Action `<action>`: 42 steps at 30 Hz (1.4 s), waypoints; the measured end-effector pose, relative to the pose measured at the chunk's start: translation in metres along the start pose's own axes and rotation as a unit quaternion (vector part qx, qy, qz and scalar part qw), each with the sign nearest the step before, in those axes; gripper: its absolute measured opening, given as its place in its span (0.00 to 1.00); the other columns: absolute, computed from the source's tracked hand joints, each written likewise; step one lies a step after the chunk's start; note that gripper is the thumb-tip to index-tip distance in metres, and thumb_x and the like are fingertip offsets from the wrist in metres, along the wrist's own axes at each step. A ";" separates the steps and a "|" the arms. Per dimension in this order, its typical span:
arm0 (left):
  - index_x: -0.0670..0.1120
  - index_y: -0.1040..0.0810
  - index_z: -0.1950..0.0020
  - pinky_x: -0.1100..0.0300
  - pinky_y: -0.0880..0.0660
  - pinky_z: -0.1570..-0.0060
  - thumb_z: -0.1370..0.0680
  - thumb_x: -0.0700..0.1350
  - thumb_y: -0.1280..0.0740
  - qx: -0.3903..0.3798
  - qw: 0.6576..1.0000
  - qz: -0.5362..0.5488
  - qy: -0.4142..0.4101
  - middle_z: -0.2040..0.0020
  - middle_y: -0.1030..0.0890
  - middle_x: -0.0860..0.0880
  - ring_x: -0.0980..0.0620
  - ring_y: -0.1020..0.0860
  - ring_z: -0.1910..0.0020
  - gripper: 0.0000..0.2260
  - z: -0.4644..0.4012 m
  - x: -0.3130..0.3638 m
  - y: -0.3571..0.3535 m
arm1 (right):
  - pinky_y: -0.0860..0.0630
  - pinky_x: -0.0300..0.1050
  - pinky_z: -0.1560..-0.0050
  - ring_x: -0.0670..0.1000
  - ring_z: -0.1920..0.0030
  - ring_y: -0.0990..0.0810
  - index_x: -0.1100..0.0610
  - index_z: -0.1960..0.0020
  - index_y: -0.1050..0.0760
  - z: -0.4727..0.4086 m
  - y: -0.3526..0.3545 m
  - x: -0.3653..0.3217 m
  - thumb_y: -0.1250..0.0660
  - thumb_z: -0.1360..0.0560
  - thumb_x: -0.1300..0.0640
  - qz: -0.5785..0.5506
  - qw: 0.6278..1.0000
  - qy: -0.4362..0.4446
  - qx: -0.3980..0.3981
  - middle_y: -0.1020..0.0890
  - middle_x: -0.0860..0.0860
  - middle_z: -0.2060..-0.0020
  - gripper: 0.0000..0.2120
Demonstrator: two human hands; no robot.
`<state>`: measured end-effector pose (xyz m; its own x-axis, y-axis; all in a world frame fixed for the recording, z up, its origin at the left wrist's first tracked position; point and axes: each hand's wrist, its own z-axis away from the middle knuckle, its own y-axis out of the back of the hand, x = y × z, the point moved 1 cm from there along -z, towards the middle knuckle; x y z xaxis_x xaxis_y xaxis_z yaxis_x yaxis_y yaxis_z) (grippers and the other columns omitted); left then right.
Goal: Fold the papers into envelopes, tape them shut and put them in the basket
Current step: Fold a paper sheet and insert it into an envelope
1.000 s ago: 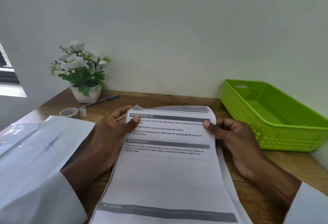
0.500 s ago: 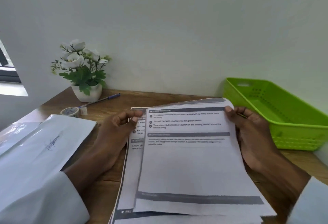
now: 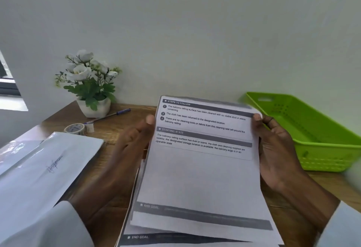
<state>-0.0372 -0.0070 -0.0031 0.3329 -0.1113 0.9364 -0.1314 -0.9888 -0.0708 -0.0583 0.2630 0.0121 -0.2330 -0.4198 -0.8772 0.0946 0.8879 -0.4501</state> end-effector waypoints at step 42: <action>0.57 0.26 0.34 0.59 0.18 0.61 0.40 0.40 0.19 0.060 0.993 0.030 0.101 0.47 0.15 0.53 0.52 0.16 0.50 0.37 -0.001 -0.006 0.001 | 0.18 0.48 0.58 0.60 0.49 0.14 0.56 0.44 0.18 0.011 0.004 0.017 0.25 0.33 0.66 0.105 0.972 -0.131 -0.162 0.15 0.59 0.46 0.18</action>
<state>-0.0400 -0.0073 -0.0089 0.1319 -0.1602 0.9782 -0.0293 -0.9871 -0.1577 -0.0515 0.2573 -0.0068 0.0174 -0.2195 -0.9755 -0.2073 0.9536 -0.2182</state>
